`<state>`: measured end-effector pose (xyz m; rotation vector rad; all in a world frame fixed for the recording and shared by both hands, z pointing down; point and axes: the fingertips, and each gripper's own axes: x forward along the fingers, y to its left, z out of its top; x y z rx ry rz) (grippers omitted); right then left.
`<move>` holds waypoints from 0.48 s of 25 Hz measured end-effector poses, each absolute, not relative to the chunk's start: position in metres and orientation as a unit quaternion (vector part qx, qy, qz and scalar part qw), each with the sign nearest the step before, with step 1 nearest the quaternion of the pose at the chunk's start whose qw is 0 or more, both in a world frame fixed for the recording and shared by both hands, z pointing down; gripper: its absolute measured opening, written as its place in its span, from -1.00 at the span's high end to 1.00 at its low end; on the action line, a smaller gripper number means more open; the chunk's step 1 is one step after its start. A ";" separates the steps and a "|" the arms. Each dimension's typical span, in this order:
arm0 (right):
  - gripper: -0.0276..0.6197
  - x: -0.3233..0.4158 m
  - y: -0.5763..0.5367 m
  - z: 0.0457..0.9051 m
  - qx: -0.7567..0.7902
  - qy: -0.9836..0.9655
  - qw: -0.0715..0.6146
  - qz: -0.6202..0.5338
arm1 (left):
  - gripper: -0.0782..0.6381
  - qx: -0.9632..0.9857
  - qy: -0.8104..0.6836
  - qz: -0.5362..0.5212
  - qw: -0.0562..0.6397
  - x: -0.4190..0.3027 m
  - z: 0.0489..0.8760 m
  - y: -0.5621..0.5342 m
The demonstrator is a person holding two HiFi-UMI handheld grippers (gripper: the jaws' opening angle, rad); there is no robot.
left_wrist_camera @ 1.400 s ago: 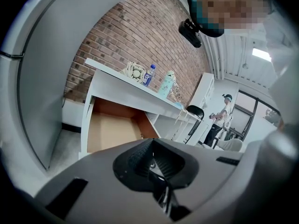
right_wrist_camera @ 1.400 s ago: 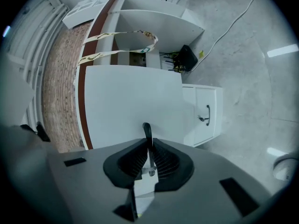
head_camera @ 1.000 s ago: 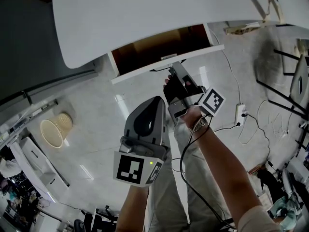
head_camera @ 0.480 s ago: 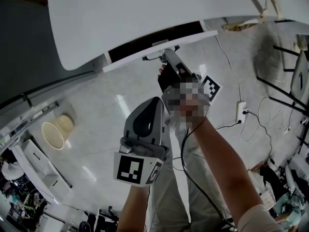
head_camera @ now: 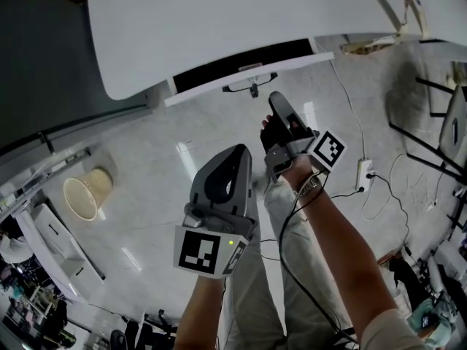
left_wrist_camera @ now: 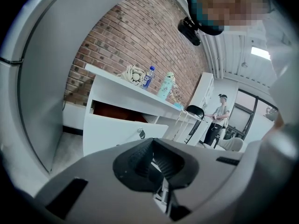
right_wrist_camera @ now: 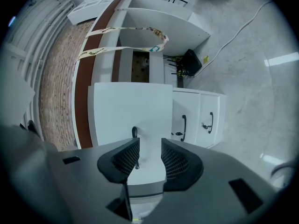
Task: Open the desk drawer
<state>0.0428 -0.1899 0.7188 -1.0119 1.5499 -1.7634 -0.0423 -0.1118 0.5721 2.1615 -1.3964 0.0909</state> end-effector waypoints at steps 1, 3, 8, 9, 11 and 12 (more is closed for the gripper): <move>0.46 0.048 -0.185 0.717 -0.385 0.593 0.273 -0.652 | 0.76 0.805 -0.522 0.034 0.279 -0.043 0.571 -0.111; 0.77 0.051 -0.174 0.708 -0.389 0.640 0.219 -0.625 | 0.76 0.805 -0.524 0.034 0.275 -0.042 0.565 -0.110; 0.82 0.044 -0.147 0.654 -0.340 0.782 0.062 -0.519 | 0.76 0.813 -0.522 0.031 0.256 -0.037 0.541 -0.114; 0.83 0.047 -0.143 0.638 -0.332 0.801 0.043 -0.496 | 0.76 0.814 -0.523 0.030 0.251 -0.036 0.532 -0.114; 0.83 0.054 -0.140 0.598 -0.321 0.832 0.023 -0.451 | 0.76 0.816 -0.529 0.029 0.232 -0.036 0.509 -0.114; 0.83 0.057 -0.141 0.576 -0.317 0.846 0.020 -0.429 | 0.76 0.817 -0.532 0.029 0.219 -0.036 0.495 -0.115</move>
